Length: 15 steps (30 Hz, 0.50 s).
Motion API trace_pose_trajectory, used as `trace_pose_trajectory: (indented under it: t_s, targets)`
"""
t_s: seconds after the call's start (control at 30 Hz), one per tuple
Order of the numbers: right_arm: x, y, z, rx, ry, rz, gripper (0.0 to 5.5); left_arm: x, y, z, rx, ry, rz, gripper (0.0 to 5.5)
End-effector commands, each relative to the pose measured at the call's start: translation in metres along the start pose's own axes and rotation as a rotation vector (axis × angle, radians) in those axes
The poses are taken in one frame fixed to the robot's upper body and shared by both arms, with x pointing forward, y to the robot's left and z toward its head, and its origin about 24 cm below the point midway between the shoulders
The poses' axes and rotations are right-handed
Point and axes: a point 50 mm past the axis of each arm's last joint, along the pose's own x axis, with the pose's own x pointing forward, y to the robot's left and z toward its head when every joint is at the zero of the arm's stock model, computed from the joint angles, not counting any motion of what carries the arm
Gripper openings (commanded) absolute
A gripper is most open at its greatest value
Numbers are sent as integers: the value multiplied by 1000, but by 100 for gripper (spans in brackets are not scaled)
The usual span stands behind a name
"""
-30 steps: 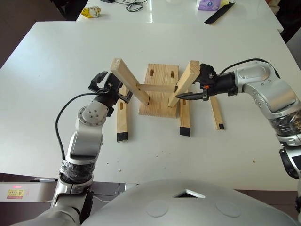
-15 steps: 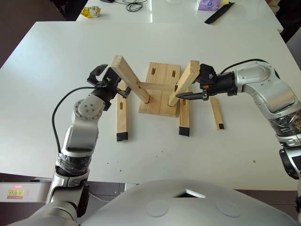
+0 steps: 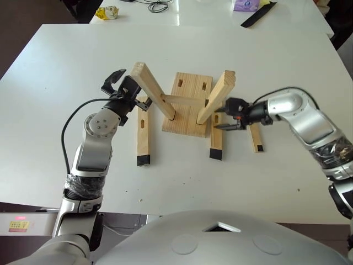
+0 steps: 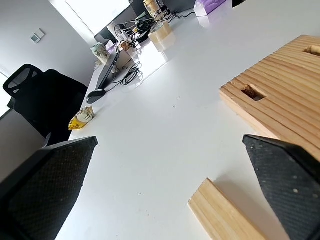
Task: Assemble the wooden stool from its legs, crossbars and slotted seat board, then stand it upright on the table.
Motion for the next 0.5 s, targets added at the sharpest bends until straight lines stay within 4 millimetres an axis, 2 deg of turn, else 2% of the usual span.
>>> trace_pose_trajectory:
  t_s: [0.03,0.07,0.2,0.5]
  targets:
    - [-7,-6,6,-24,9,-28,340,1,-1,-2,11,-7,-6,540]
    - [-9,-7,5,-21,12,-34,365,1,-1,-3,13,-6,-9,540]
    - [-14,-10,0,8,10,-77,365,-1,-7,-11,2,9,-43,540]
    - [0,4,7,87,-114,-111,365,-21,-31,-45,49,26,-188,540]
